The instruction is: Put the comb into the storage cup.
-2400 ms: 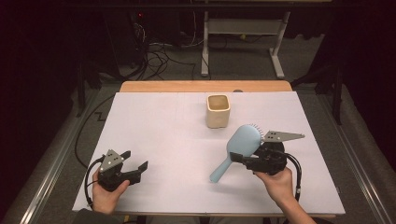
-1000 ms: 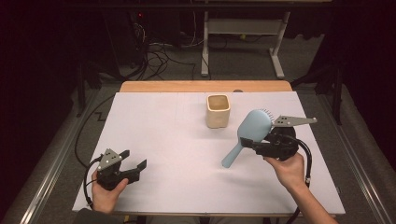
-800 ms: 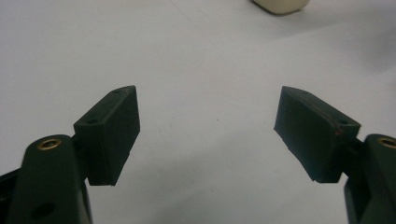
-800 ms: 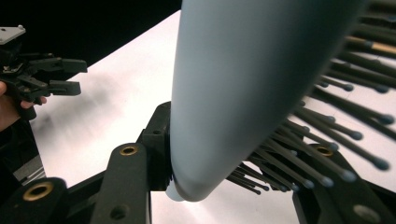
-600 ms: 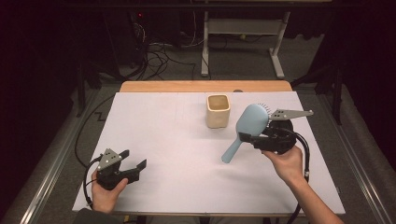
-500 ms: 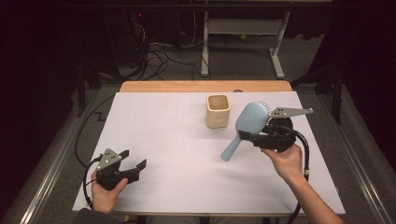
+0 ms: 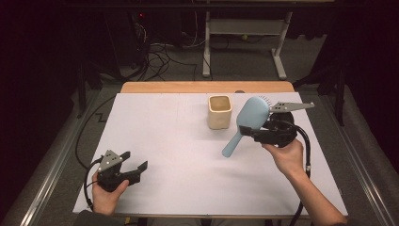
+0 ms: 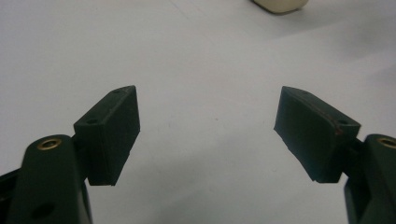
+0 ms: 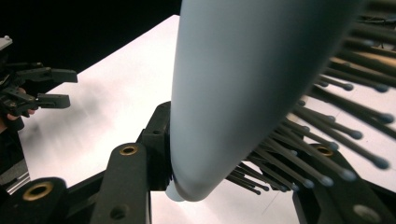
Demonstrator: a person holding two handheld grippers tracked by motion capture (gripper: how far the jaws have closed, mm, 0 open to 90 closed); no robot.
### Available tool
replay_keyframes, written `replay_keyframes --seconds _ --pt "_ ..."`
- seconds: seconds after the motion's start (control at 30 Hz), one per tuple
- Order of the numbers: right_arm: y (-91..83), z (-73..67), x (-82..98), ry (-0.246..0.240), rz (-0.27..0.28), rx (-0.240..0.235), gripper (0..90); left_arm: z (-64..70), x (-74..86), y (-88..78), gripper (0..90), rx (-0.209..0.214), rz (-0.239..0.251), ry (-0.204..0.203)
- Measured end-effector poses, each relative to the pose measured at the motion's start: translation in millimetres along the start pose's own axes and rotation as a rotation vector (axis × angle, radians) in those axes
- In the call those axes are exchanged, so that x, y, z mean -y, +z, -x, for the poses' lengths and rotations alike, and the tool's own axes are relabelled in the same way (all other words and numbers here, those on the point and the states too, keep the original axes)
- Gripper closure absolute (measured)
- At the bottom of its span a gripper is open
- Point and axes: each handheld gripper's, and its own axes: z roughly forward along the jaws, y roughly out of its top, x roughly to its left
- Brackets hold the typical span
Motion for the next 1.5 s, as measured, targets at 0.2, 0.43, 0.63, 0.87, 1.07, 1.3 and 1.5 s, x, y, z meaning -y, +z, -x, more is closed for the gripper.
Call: replay_keyframes --seconds 0.2,0.43,0.63,0.87,1.07,1.3,1.5 --pt "-1.2 0.2 -4.0 0.002 0.002 0.005 54.6 -0.2 0.0 -0.5 23.0 0.01 0.007 -0.008" --pt "-2.8 1.7 -12.4 -0.001 0.01 0.013 54.6 0.0 -0.1 -0.1 22.7 0.012 0.006 -0.006" --pt "-1.5 3.0 -20.2 -0.004 0.01 0.02 54.6 -0.3 0.2 0.0 22.6 0.014 0.007 -0.01" --pt "0.3 3.8 -28.9 -0.006 0.013 0.02 54.6 0.2 0.1 0.6 22.6 0.015 0.002 -0.005" --pt "0.9 5.3 -35.6 0.001 0.02 0.028 54.7 0.8 0.2 -0.4 22.6 0.016 0.002 -0.001" --pt "-0.1 7.8 -45.1 0.01 0.031 0.044 54.7 0.2 0.5 -1.4 22.6 0.01 0.007 -0.007" --pt "-1.5 11.0 -53.2 0.013 0.034 0.058 54.7 0.3 0.2 -0.3 22.5 0.013 0.0 -0.002"
